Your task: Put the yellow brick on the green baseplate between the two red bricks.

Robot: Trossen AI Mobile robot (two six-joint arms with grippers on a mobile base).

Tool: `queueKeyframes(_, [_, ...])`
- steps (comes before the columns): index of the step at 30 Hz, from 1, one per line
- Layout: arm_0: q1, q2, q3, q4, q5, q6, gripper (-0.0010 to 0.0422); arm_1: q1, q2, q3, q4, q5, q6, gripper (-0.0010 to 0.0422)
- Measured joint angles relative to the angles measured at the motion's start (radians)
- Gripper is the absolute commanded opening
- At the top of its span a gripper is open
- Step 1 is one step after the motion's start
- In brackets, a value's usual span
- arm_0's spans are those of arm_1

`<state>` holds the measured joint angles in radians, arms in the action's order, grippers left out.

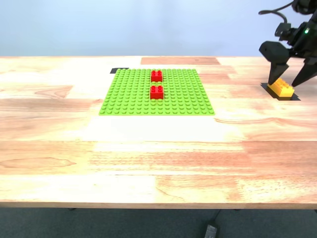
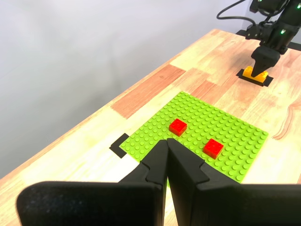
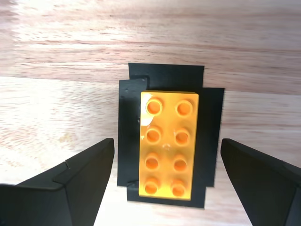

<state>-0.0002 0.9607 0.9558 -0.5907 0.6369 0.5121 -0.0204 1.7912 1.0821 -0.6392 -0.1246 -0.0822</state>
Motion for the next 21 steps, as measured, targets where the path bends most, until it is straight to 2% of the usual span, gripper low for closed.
queueKeyframes(5, [0.0, 0.0, 0.0, -0.002, 0.0, 0.0, 0.0, 0.005, 0.034, 0.01, 0.013, 0.002, 0.001, 0.0288])
queueKeyframes(10, [0.0, 0.0, 0.0, 0.0, 0.0, 0.0, 0.0, 0.023, 0.06, 0.025, 0.017, 0.015, 0.016, 0.0237])
queueKeyframes(14, [0.0, 0.0, 0.0, -0.002, 0.0, 0.0, 0.0, 0.039, 0.062, 0.023, 0.043, 0.019, 0.026, 0.0171])
queueKeyframes(21, [0.0, -0.001, 0.0, 0.001, 0.0, 0.0, 0.0, 0.037, 0.047, 0.002, 0.073, -0.009, 0.019, 0.0026])
